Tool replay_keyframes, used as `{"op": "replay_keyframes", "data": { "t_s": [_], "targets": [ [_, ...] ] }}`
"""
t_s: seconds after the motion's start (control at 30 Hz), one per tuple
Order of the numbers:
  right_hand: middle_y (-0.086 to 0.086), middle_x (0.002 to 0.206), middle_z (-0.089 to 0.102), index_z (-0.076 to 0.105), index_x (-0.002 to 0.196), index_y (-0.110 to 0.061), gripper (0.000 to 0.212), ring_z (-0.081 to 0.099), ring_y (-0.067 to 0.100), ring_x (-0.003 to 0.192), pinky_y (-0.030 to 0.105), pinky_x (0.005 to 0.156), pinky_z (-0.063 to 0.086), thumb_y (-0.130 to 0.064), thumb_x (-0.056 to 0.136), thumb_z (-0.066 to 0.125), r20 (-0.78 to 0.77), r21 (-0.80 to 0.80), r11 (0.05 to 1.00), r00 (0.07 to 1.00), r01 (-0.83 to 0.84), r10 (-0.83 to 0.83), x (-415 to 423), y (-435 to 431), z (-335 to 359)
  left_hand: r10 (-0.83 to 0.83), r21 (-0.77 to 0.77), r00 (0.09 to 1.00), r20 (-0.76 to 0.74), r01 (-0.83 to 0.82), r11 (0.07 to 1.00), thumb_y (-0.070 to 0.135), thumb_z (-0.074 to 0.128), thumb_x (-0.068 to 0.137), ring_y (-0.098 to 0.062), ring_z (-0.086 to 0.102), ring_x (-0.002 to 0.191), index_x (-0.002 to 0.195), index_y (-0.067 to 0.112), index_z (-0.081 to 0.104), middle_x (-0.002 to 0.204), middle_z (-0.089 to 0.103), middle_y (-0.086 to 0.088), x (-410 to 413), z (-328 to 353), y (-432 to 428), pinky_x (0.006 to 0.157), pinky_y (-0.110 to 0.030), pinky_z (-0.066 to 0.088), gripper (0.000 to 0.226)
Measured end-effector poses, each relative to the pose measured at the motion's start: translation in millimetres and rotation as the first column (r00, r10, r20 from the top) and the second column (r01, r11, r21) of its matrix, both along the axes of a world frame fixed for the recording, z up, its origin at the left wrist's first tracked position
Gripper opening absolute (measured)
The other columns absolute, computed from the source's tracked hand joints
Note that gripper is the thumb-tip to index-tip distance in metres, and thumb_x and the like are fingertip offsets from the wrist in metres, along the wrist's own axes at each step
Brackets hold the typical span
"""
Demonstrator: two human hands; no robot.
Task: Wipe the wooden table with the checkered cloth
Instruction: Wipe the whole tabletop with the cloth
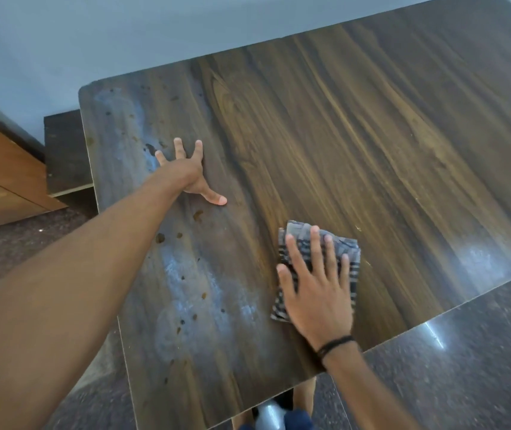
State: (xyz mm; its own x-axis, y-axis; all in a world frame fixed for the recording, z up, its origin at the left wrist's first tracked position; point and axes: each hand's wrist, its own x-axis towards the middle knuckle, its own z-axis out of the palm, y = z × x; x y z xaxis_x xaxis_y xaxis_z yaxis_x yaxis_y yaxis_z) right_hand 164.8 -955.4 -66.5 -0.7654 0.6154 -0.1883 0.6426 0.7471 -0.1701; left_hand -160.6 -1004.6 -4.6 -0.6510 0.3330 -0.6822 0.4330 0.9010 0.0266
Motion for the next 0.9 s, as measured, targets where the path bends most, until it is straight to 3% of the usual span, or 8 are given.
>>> {"op": "replay_keyframes", "data": {
  "t_s": [0.1,0.17,0.3,0.33,0.47,0.6,0.77,0.9],
  "targets": [
    [-0.002,0.172,0.001,0.013,0.162,-0.043,0.058,0.000,0.023,0.158,0.050,0.126,0.004,-0.060,0.107,0.023,-0.088,0.027,0.958,0.954,-0.287,0.288,5,-31,-7,-0.006,-0.029,1.000,-0.010,0.006,1.000,0.074,0.079,0.049,-0.050,-0.023,0.142,0.146,0.035,-0.033,0.155,-0.038,-0.005,-1,-4,-1,0.117,-0.063,0.005,0.153],
    [-0.008,0.171,0.002,0.011,0.160,-0.050,0.055,0.002,0.018,0.158,0.049,0.125,0.008,-0.063,0.106,0.022,-0.075,0.036,0.909,0.906,-0.416,0.417,18,-10,-9,-0.001,-0.029,1.000,-0.008,0.001,1.000,0.074,0.079,0.048,-0.049,-0.024,0.142,0.146,0.036,-0.033,0.155,-0.039,-0.004,-1,-6,1,0.117,-0.064,0.006,0.154],
    [-0.004,0.170,-0.008,0.005,0.160,-0.047,0.058,-0.010,0.022,0.157,0.053,0.127,0.003,-0.063,0.105,0.010,-0.043,0.004,0.992,0.992,-0.122,0.122,-26,5,-3,0.016,-0.041,1.000,0.000,-0.016,0.999,0.074,0.079,0.044,-0.049,-0.024,0.142,0.145,0.035,-0.034,0.155,-0.039,-0.005,-4,-5,4,0.117,-0.064,0.004,0.157],
    [-0.002,0.171,-0.005,0.009,0.161,-0.044,0.059,-0.008,0.024,0.157,0.053,0.126,0.003,-0.062,0.106,0.013,-0.050,-0.002,0.993,0.992,-0.116,0.115,-33,-8,-2,0.016,-0.047,1.000,0.001,-0.016,0.999,0.074,0.079,0.044,-0.049,-0.025,0.142,0.145,0.035,-0.035,0.154,-0.039,-0.005,-4,-5,4,0.117,-0.063,0.004,0.157],
    [-0.006,0.172,0.005,0.017,0.160,-0.047,0.055,0.002,0.018,0.158,0.050,0.125,0.010,-0.060,0.107,0.022,-0.087,0.067,0.920,0.917,-0.385,0.390,-5,-18,-11,0.006,-0.050,1.000,0.010,-0.005,0.999,0.073,0.079,0.047,-0.048,-0.026,0.141,0.144,0.035,-0.035,0.154,-0.040,-0.004,-2,-7,3,0.117,-0.064,0.006,0.155],
    [-0.004,0.171,0.000,0.014,0.161,-0.045,0.057,-0.004,0.020,0.158,0.051,0.127,0.006,-0.061,0.106,0.020,-0.073,0.008,0.989,0.986,-0.147,0.147,-41,-14,-2,0.014,-0.050,1.000,0.010,-0.013,0.999,0.074,0.080,0.047,-0.049,-0.026,0.141,0.144,0.034,-0.036,0.154,-0.040,-0.006,-6,-4,4,0.116,-0.065,0.005,0.156],
    [-0.010,0.171,0.008,0.019,0.159,-0.049,0.056,0.009,0.015,0.157,0.048,0.124,0.015,-0.061,0.105,0.029,-0.097,0.050,0.904,0.899,-0.424,0.427,16,-34,-7,0.007,-0.056,1.000,0.013,-0.006,0.998,0.075,0.079,0.044,-0.048,-0.028,0.141,0.142,0.036,-0.037,0.153,-0.042,-0.004,-6,-10,2,0.116,-0.066,0.007,0.157],
    [-0.006,0.171,0.008,0.017,0.160,-0.047,0.058,0.008,0.019,0.158,0.047,0.125,0.008,-0.062,0.105,0.027,-0.019,0.030,0.967,0.967,-0.254,0.254,37,-26,-3,0.023,-0.027,0.999,0.049,-0.021,0.999,0.075,0.074,0.022,-0.050,-0.027,0.140,0.141,0.038,-0.038,0.152,-0.044,-0.002,-11,-11,2,0.113,-0.070,0.009,0.168]
  ]
}}
